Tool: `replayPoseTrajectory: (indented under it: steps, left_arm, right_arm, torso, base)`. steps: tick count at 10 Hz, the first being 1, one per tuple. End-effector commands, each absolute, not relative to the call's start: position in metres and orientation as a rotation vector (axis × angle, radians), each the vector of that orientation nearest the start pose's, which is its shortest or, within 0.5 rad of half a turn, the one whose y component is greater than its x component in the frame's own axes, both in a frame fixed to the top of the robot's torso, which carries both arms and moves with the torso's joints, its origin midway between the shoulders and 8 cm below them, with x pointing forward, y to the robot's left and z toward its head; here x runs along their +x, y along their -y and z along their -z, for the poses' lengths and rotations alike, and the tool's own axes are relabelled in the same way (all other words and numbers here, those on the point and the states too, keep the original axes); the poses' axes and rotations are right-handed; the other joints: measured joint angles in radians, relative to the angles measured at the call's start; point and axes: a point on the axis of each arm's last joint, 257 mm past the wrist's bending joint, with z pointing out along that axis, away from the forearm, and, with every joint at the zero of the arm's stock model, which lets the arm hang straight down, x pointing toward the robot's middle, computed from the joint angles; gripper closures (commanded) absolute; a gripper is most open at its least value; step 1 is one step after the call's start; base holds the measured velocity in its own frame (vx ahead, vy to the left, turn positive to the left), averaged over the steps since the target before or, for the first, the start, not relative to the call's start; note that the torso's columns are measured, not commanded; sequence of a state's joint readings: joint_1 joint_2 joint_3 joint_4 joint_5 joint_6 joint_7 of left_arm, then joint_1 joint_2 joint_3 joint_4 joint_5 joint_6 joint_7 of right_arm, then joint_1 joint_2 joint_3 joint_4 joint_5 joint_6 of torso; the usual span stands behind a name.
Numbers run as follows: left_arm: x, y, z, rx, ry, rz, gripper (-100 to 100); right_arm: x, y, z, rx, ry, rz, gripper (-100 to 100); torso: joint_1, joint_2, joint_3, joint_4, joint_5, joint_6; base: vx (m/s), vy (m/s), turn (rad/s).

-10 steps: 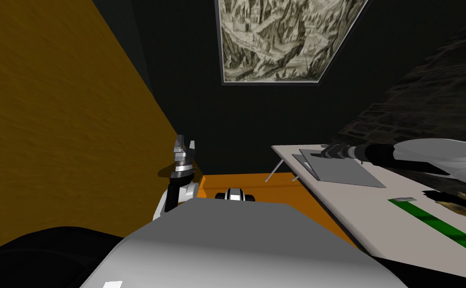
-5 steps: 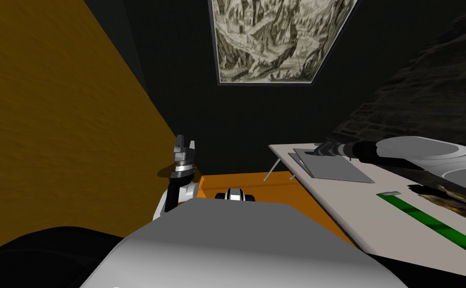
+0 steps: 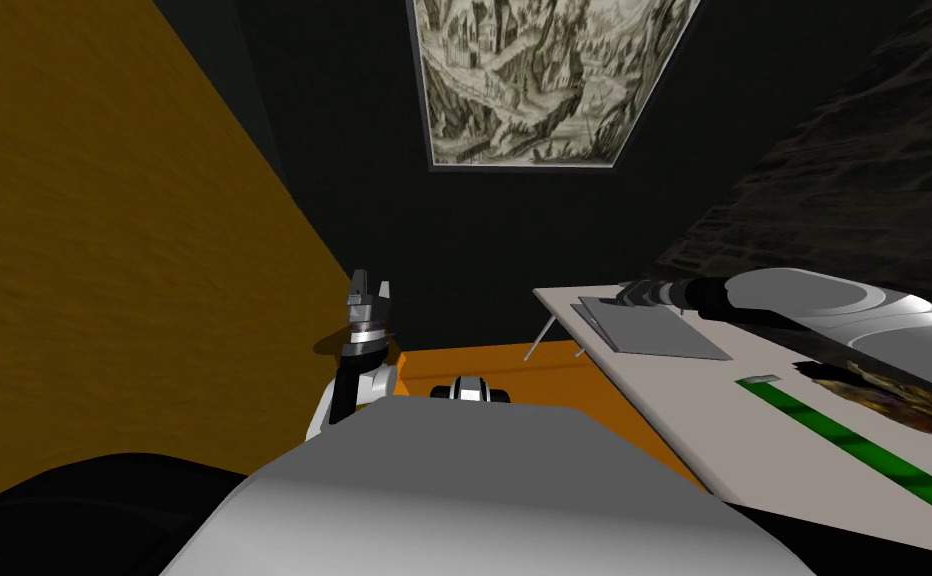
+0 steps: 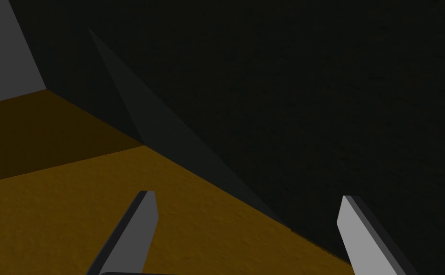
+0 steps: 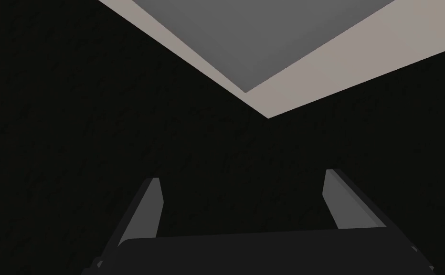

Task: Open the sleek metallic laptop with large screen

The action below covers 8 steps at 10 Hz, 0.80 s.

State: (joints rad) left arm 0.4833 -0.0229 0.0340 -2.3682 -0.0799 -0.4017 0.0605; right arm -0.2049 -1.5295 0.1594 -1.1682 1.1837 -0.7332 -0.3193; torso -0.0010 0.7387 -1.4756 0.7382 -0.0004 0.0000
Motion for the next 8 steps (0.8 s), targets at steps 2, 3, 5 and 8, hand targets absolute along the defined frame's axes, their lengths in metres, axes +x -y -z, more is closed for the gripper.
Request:
replayPoseTrajectory:
  steps: [2, 3, 5, 8]
  left_arm:
    - [0.342, -0.282, -0.05, -0.643, -0.615, 1.275, 0]
    - [0.342, -0.282, -0.05, -0.643, -0.615, 1.274, 0]
    - [0.342, -0.282, -0.05, -0.643, -0.615, 1.275, 0]
    - [0.342, -0.282, -0.05, -0.643, -0.615, 1.275, 0]
  right_arm:
    - [0.51, 0.578, 0.068, -0.813, -2.047, 0.379, -100]
    - [0.509, 0.583, 0.07, -0.805, -2.063, 0.395, -100]
    - [0.508, 0.588, 0.072, -0.823, -2.072, 0.429, -100]
    - [0.523, 0.57, 0.059, -0.822, -2.034, 0.442, -100]
  torso:
    - [0.002, -0.001, -0.001, 0.0, 0.001, 0.0]
    - [0.0, -0.001, -0.001, 0.0, 0.0, 0.0]
    - [0.002, -0.001, 0.0, 0.0, 0.0, 0.0]
    - [0.0, 0.0, 0.0, 0.0, 0.0, 0.0]
  base:
    - [-0.004, -0.028, -0.045]
    - [-0.011, -0.047, -0.043]
    - [-0.003, -0.014, 0.009]
    - [-0.008, -0.037, -0.045]
